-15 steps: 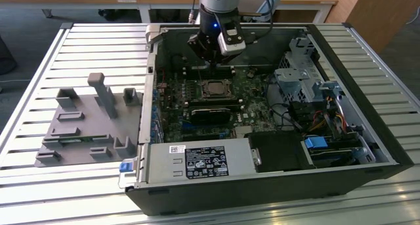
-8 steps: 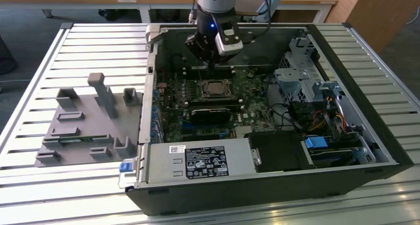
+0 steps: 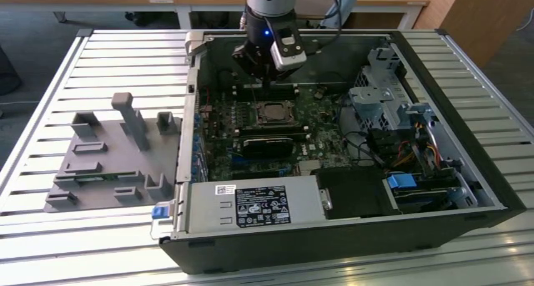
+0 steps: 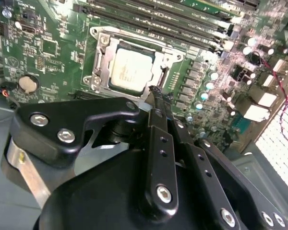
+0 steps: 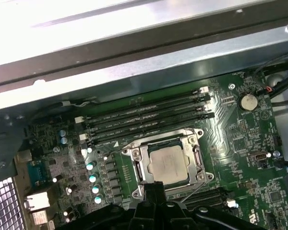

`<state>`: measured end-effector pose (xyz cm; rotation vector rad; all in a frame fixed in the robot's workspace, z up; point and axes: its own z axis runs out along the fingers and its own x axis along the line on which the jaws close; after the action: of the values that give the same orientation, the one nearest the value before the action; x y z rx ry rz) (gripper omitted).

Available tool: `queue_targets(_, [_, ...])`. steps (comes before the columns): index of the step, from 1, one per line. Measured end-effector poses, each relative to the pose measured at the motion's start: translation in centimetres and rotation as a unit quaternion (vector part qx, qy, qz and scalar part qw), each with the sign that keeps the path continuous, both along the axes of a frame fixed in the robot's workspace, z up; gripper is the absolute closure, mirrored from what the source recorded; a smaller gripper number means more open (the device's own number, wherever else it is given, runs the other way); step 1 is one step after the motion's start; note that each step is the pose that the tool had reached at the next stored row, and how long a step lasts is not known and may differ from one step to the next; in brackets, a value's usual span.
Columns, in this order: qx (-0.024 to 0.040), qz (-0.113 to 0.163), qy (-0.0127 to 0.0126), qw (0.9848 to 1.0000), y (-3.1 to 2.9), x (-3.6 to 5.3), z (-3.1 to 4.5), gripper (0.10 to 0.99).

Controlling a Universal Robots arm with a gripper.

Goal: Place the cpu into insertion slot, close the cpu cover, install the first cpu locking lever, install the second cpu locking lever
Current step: 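Install the first cpu locking lever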

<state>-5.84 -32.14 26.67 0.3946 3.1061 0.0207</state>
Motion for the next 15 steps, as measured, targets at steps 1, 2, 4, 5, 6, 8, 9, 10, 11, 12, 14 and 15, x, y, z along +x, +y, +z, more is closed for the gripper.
queue_targets(1, [0.0000,0.002,0.0000,1.0000,0.00,-0.08,0.00,0.980])
queue_targets(2, [0.0000,0.003,-0.0001,1.0000,0.00,-0.15,0.00,0.980])
queue_targets(4, [0.0000,0.005,-0.0003,1.0000,0.00,-0.26,0.00,0.980])
queue_targets(5, [0.0000,0.006,-0.0003,1.0000,0.00,-0.35,0.00,0.980])
queue_targets(6, [0.0000,0.007,-0.0003,1.0000,0.00,-0.48,0.00,0.980])
queue_targets(8, [0.0000,0.014,-0.0003,0.9999,0.00,-0.61,-0.01,0.980])
queue_targets(9, [0.0000,0.021,-0.0003,0.9998,0.00,-0.62,-0.01,0.980])
queue_targets(10, [0.0000,0.031,-0.0003,0.9995,0.00,-0.62,-0.02,0.980])
queue_targets(11, [0.0000,0.040,-0.0003,0.9992,0.00,-0.62,-0.03,0.980])
queue_targets(12, [0.0000,0.049,-0.0003,0.9988,0.00,-0.62,-0.05,0.980])
queue_targets(14, [0.0000,0.067,-0.0003,0.9978,0.00,-0.62,-0.07,0.980])
queue_targets(15, [0.0000,0.076,-0.0003,0.9971,0.00,-0.62,-0.07,0.980])
